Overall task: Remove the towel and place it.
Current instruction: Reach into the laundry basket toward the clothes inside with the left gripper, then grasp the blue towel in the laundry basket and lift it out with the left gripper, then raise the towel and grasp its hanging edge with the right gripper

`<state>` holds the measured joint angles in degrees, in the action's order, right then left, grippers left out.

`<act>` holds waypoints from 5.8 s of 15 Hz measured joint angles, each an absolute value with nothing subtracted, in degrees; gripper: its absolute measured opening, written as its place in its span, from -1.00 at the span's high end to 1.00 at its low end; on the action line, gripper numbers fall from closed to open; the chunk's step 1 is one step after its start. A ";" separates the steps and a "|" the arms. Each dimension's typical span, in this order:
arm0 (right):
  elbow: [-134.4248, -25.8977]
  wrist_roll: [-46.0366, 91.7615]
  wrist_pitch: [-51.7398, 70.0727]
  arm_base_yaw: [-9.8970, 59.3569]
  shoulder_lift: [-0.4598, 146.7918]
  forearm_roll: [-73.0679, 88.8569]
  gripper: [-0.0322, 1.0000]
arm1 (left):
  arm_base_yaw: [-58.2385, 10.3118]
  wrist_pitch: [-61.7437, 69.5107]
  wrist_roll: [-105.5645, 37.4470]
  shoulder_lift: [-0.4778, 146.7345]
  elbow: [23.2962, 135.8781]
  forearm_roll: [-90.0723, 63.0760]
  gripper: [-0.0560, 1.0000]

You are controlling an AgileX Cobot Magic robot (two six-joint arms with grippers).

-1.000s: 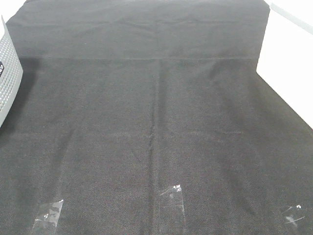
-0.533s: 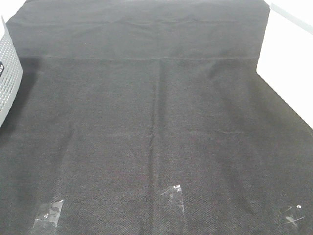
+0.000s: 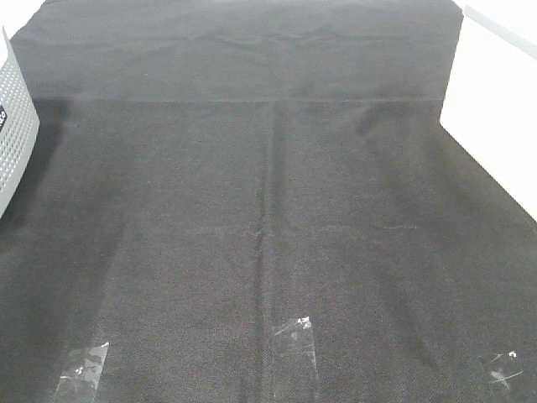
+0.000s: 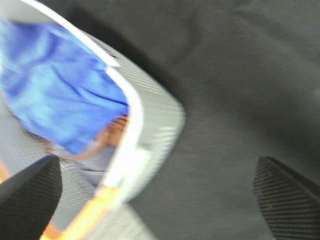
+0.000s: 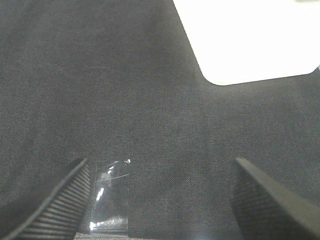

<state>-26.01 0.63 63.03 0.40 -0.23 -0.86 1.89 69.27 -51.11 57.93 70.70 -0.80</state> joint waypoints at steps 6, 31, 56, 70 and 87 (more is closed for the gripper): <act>-26.01 0.63 63.03 0.40 -0.23 -0.86 -0.51 | 2.92 68.64 -54.95 77.29 82.91 20.40 -0.86; -26.01 0.63 63.03 0.40 -0.23 -0.86 -0.51 | 18.51 54.49 -67.90 126.62 102.50 16.79 -0.74; -26.01 0.63 63.03 0.40 -0.23 -0.86 -0.51 | 14.95 66.06 -56.38 115.51 110.70 21.94 0.89; -26.01 0.63 63.03 0.40 -0.23 -0.86 -0.51 | -2.01 59.87 -46.70 99.47 120.15 25.55 0.89; -27.22 15.30 51.74 0.40 11.86 15.87 -0.51 | -40.45 68.70 -53.23 92.25 121.30 25.38 0.89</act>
<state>-27.22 15.30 51.74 0.40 11.86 15.87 -40.45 68.70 -53.23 92.25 121.30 25.38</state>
